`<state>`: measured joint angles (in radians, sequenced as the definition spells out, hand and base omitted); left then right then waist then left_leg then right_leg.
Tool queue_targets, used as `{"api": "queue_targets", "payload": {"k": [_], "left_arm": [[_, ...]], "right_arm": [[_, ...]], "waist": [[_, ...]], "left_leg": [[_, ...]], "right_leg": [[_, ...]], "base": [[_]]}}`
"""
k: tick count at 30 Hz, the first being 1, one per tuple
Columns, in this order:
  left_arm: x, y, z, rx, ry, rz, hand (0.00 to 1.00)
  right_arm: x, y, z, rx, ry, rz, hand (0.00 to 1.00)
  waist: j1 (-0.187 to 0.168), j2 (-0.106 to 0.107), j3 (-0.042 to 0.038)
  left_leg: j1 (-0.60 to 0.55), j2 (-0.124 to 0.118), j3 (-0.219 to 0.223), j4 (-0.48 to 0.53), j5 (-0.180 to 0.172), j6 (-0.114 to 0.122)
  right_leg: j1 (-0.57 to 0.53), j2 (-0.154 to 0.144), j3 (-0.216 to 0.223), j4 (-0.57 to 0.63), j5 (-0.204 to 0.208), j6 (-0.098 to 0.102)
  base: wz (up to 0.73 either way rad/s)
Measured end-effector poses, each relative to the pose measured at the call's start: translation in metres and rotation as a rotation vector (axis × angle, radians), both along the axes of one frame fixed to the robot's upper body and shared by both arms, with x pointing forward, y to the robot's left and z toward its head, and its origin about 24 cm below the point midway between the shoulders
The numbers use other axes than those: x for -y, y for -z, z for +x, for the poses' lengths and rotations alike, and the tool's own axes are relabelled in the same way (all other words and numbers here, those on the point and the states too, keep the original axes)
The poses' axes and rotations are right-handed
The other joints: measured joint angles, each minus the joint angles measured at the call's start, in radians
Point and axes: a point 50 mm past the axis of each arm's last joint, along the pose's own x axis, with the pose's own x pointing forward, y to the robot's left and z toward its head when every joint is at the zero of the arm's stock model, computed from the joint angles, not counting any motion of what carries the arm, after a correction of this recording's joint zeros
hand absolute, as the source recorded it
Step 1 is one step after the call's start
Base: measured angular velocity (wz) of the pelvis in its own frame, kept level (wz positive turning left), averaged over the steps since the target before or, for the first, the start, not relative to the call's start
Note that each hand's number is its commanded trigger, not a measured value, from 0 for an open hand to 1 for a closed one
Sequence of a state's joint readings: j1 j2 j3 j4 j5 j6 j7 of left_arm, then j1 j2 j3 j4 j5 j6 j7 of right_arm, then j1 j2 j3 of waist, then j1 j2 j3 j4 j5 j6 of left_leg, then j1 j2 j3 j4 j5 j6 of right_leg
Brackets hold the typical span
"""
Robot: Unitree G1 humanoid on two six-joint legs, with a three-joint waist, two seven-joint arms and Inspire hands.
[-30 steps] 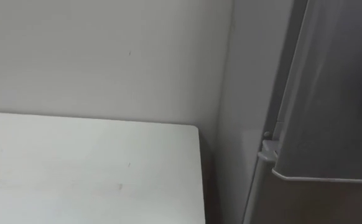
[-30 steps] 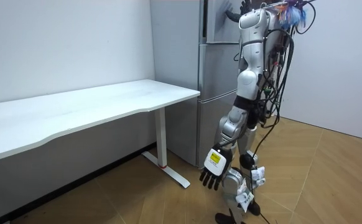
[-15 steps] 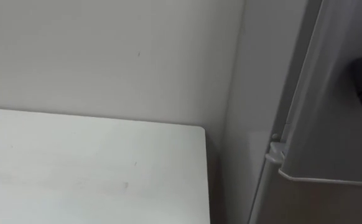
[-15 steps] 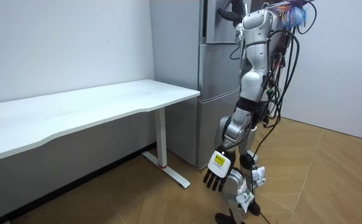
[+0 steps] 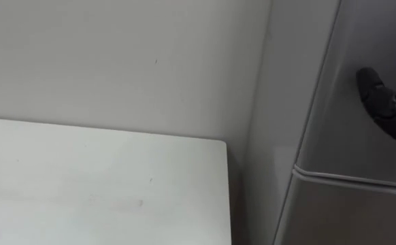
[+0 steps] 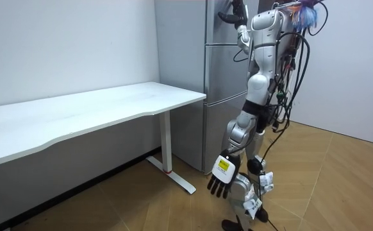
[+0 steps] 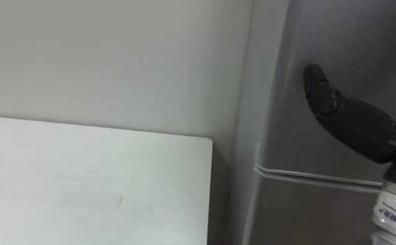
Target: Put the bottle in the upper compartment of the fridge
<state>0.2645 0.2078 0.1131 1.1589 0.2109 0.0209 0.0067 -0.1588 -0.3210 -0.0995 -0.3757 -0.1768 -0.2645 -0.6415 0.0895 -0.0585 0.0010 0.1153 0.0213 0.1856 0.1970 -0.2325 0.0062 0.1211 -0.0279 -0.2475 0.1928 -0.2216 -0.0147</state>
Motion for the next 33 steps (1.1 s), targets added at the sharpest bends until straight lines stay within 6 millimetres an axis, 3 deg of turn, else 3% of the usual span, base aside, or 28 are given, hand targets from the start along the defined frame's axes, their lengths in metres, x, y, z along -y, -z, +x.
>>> {"api": "queue_targets", "payload": {"k": [33], "left_arm": [[-0.004,-0.002,-0.001,-0.017,0.021,0.011,0.00]], "right_arm": [[0.002,0.011,0.011,-0.065,0.101,-0.116,0.00]], "waist": [[-0.004,-0.008,-0.0022]], "left_leg": [[-0.002,0.002,0.000,0.006,0.000,0.000]], "right_leg": [[0.001,0.000,-0.007,-0.005,0.007,-0.001]], "base": [[0.00]]}}
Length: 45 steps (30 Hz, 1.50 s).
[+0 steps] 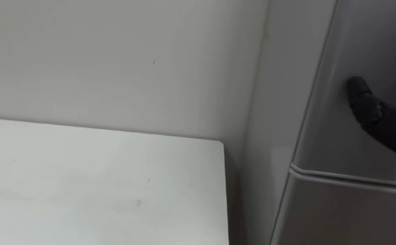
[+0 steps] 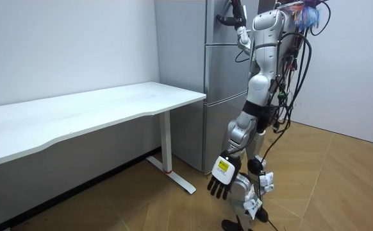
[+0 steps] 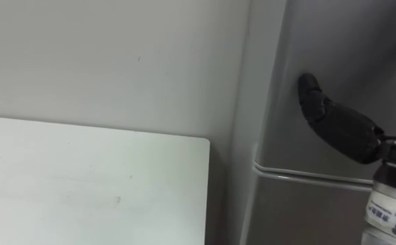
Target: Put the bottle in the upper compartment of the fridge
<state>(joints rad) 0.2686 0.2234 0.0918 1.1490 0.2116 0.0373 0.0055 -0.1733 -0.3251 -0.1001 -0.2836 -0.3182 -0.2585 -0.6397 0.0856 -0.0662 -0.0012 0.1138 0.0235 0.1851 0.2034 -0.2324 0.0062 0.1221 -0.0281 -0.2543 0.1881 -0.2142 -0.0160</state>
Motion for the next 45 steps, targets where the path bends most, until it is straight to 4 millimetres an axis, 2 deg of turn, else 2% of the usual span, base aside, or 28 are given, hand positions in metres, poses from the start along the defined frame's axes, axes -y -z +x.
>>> {"api": "queue_targets", "payload": {"k": [6,12,18,24,28,31,32,34,40,45], "left_arm": [[0.000,0.000,0.001,0.003,0.000,0.000,0.00],[0.000,-0.001,-0.006,-0.002,-0.009,0.001,0.00],[-0.003,-0.002,-0.006,0.028,-0.022,0.012,0.00],[-0.006,-0.004,-0.008,0.041,-0.057,0.025,0.00],[-0.008,-0.005,-0.012,0.045,-0.079,0.033,0.00],[-0.011,-0.006,-0.014,0.048,-0.111,0.042,0.00],[-0.011,-0.006,-0.015,0.048,-0.121,0.043,0.00],[-0.011,-0.006,-0.016,0.049,-0.124,0.043,0.00],[-0.011,-0.006,-0.017,0.047,-0.126,0.042,0.00],[-0.011,-0.006,-0.018,0.046,-0.129,0.043,0.00]], "right_arm": [[0.002,-0.001,-0.001,0.004,0.003,0.009,0.00],[0.005,-0.005,-0.001,-0.012,-0.061,0.013,0.00],[0.017,-0.012,-0.003,-0.016,-0.062,0.015,0.00],[0.048,-0.019,-0.014,0.016,0.069,0.070,0.00],[0.068,-0.019,-0.024,0.035,0.165,0.126,0.00],[0.083,-0.021,-0.031,0.055,0.217,0.161,0.00],[0.089,-0.022,-0.034,0.066,0.237,0.181,0.00],[0.096,-0.022,-0.040,0.077,0.271,0.195,0.00],[0.113,-0.008,-0.053,0.037,0.314,0.300,0.00],[0.132,0.020,-0.060,-0.058,0.383,0.417,0.00]], "waist": [[-0.002,0.000,-0.0004],[-0.033,0.003,-0.0023],[-0.059,0.006,-0.0026],[-0.071,0.003,-0.0065],[-0.091,0.007,-0.0107],[-0.109,0.010,-0.0107],[-0.111,0.004,-0.0072],[-0.118,0.002,-0.0056],[-0.136,-0.002,-0.0030],[-0.142,-0.003,-0.0035]], "left_leg": [[0.000,0.000,0.000,0.001,0.000,0.000],[0.001,0.001,-0.002,0.001,0.000,0.000],[0.003,0.001,-0.005,-0.002,0.000,0.001],[0.002,-0.001,-0.005,-0.001,0.000,0.002],[0.000,-0.002,-0.004,-0.004,0.000,0.001],[0.002,-0.003,-0.008,-0.004,0.000,0.001],[0.003,-0.003,-0.007,-0.004,0.001,0.001],[0.002,-0.003,-0.007,-0.003,0.001,0.001],[-0.007,-0.002,-0.001,0.000,0.000,0.002],[-0.004,-0.004,0.000,0.000,0.000,0.002]], "right_leg": [[0.001,-0.001,0.000,-0.001,0.001,0.001],[0.008,0.000,0.002,0.000,0.006,0.003],[0.013,-0.001,0.003,-0.005,0.009,0.005],[0.012,0.000,0.001,-0.006,0.009,0.006],[0.006,0.001,0.001,-0.002,0.009,0.006],[0.010,0.001,-0.002,-0.002,0.009,0.006],[0.010,0.001,0.001,-0.002,0.009,0.006],[0.007,0.001,0.001,-0.002,0.009,0.006],[0.001,-0.005,0.006,-0.003,0.006,0.007],[0.002,0.000,0.008,-0.002,0.006,0.007]], "base": [[0.00],[0.00],[0.01],[0.00],[0.00],[0.03],[0.00],[0.00],[0.00],[0.00]]}}
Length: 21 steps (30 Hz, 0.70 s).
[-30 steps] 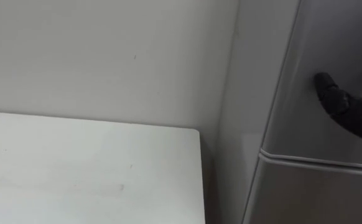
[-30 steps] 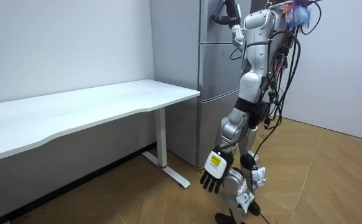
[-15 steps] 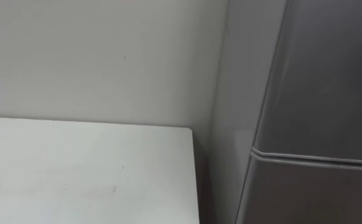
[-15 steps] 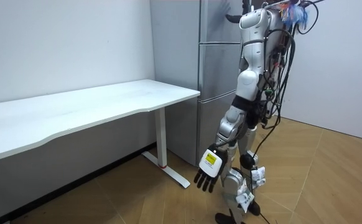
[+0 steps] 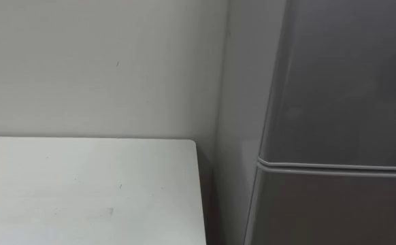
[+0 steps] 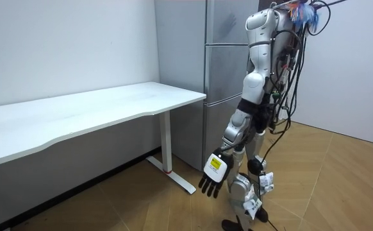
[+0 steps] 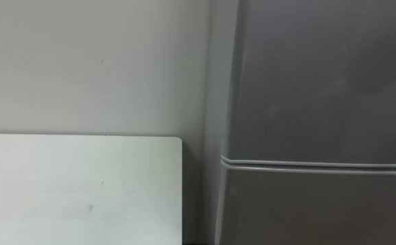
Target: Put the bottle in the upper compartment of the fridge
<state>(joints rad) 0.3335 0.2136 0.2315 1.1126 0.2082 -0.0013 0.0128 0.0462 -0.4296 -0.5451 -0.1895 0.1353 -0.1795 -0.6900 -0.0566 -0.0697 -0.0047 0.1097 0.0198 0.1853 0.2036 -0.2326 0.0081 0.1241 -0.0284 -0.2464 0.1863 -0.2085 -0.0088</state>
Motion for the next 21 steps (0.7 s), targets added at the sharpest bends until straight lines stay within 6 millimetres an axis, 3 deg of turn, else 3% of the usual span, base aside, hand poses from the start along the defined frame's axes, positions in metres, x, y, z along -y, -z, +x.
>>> {"api": "queue_targets", "payload": {"k": [7,15,20,21], "left_arm": [[-0.001,-0.003,0.004,0.030,0.012,0.012,0.00],[0.004,-0.002,0.003,0.029,0.001,0.001,0.00],[0.007,-0.002,0.006,0.047,0.011,-0.001,0.00],[0.007,-0.002,0.006,0.046,0.010,-0.002,0.00]], "right_arm": [[0.025,0.045,-0.019,-0.142,0.093,0.185,0.00],[0.033,0.098,-0.040,-0.197,0.188,0.457,0.00],[0.026,0.164,-0.061,-0.326,0.261,0.715,0.00],[0.024,0.169,-0.063,-0.335,0.267,0.741,0.00]], "waist": [[0.002,0.017,-0.0009],[0.004,0.029,-0.0014],[0.003,0.034,-0.0011],[0.003,0.036,-0.0010]], "left_leg": [[-0.008,-0.001,-0.007,-0.001,0.000,0.000],[-0.011,-0.001,0.003,0.000,0.000,0.000],[-0.013,-0.001,0.002,-0.003,0.000,0.000],[-0.013,-0.001,0.003,-0.005,0.000,0.000]], "right_leg": [[-0.004,-0.004,0.000,-0.003,-0.001,0.000],[-0.011,0.000,0.013,-0.003,-0.002,-0.001],[-0.018,-0.004,0.019,-0.002,-0.006,0.000],[-0.022,-0.004,0.021,-0.001,-0.009,0.000]], "base": [[0.01],[-0.03],[-0.01],[-0.04]]}}
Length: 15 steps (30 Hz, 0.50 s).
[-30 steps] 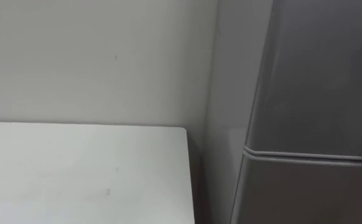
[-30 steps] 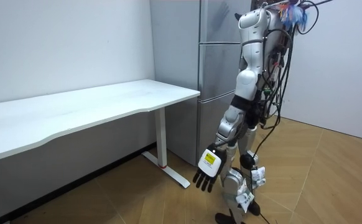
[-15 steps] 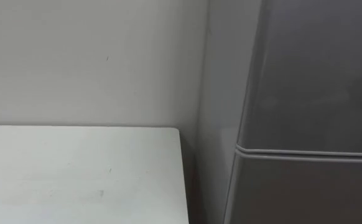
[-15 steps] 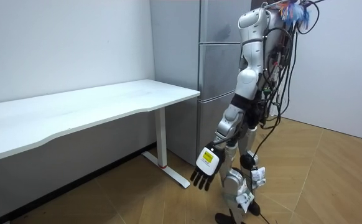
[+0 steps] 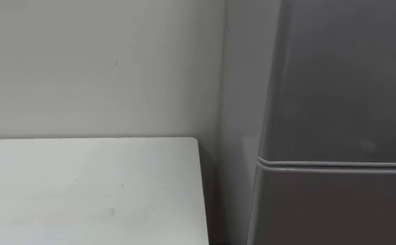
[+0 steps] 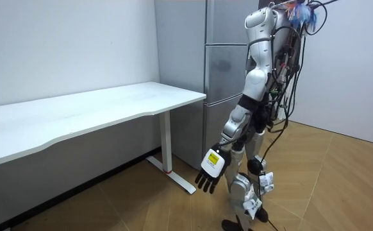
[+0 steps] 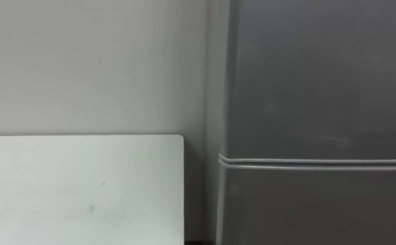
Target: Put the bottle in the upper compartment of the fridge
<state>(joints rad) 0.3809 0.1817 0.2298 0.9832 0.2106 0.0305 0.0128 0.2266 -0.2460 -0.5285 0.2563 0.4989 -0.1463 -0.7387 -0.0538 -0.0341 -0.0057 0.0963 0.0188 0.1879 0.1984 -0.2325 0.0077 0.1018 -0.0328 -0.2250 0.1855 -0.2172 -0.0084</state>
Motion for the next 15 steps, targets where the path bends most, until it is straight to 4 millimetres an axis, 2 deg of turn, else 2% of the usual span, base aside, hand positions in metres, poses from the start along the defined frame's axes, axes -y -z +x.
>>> {"api": "queue_targets", "payload": {"k": [2,9,11,15], "left_arm": [[0.002,0.001,-0.002,-0.008,-0.006,-0.006,0.00],[0.005,0.000,-0.003,0.000,-0.007,-0.009,0.00],[0.006,0.000,-0.003,-0.001,-0.005,-0.011,0.00],[0.010,0.002,-0.006,-0.018,0.004,-0.024,0.00]], "right_arm": [[-0.005,0.018,-0.009,-0.036,0.022,0.090,0.00],[-0.016,0.064,-0.032,-0.197,0.012,0.256,0.00],[-0.026,0.082,-0.042,-0.284,-0.011,0.309,0.00],[-0.044,0.104,-0.054,-0.371,-0.045,0.392,0.00]], "waist": [[0.001,0.012,-0.0001],[0.004,0.016,0.0000],[0.006,0.018,-0.0001],[0.006,0.021,0.0018]], "left_leg": [[0.000,0.000,0.002,-0.002,0.000,0.000],[0.004,0.000,0.008,-0.001,0.000,0.000],[0.006,0.000,0.010,0.000,0.000,0.000],[0.015,0.000,0.015,-0.001,0.000,0.000]], "right_leg": [[-0.003,-0.001,0.004,0.002,-0.001,0.000],[0.004,0.001,0.006,0.002,-0.001,0.000],[0.005,0.000,0.007,0.002,-0.001,0.000],[0.012,-0.001,0.007,0.001,-0.003,0.000]], "base": [[-0.04],[-0.01],[-0.02],[0.00]]}}
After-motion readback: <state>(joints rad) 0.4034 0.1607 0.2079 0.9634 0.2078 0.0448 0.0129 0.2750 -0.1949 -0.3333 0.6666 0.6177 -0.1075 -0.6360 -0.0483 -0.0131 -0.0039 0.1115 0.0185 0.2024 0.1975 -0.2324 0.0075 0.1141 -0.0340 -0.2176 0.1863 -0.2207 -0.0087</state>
